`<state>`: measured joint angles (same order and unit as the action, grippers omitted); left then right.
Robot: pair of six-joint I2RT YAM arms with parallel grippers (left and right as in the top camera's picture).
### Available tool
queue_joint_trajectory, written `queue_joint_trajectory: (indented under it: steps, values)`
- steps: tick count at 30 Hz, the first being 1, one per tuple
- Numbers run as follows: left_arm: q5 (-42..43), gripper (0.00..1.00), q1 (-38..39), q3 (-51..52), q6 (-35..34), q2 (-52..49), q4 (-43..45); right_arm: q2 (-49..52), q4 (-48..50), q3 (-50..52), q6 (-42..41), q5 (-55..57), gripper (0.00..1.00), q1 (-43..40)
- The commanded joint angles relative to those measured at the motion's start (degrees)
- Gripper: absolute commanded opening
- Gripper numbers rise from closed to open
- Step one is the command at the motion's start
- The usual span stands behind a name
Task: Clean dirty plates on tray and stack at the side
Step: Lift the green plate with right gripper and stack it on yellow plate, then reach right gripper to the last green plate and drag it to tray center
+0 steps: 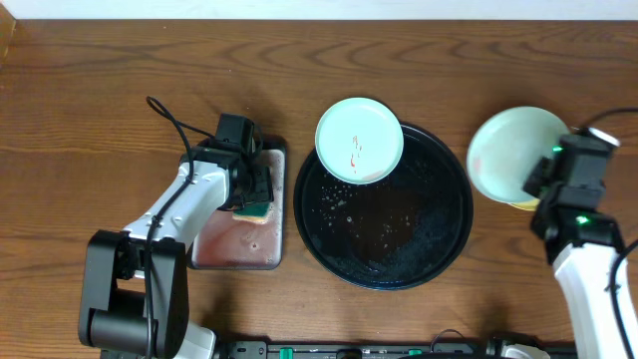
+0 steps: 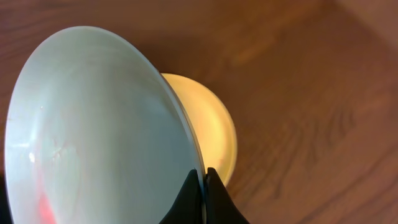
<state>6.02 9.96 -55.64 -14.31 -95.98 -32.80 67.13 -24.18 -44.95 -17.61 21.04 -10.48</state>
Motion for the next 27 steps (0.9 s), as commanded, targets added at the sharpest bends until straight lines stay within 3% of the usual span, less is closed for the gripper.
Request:
queue_joint_trajectory:
  steps: [1,7,10,16,22,27]
  values:
    - [-0.04,0.63,-0.13,0.68,0.33,0.52,-0.15,3.76,0.79,-1.07,-8.9,-8.46,0.01,-6.82]
    - [-0.04,0.63,-0.13,0.68,0.33,0.52,-0.15,8.68,3.21,-1.07,-9.35,-12.52,0.02,-12.11]
    - [-0.04,0.63,-0.13,0.68,0.33,0.52,-0.15,8.92,6.54,-1.07,-8.76,-17.38,0.38,-12.44]
    - [-0.04,0.63,-0.13,0.68,0.31,0.52,-0.15,8.85,14.8,-1.07,0.22,-50.29,0.38,-8.68]
    - [-0.04,0.63,-0.13,0.68,0.33,0.52,-0.13,10.19,7.82,-5.55,10.14,-46.77,0.29,3.54]
    - [-0.04,0.63,-0.13,0.68,0.31,0.52,-0.11,20.76,-5.77,-18.1,17.92,-42.71,0.4,12.02]
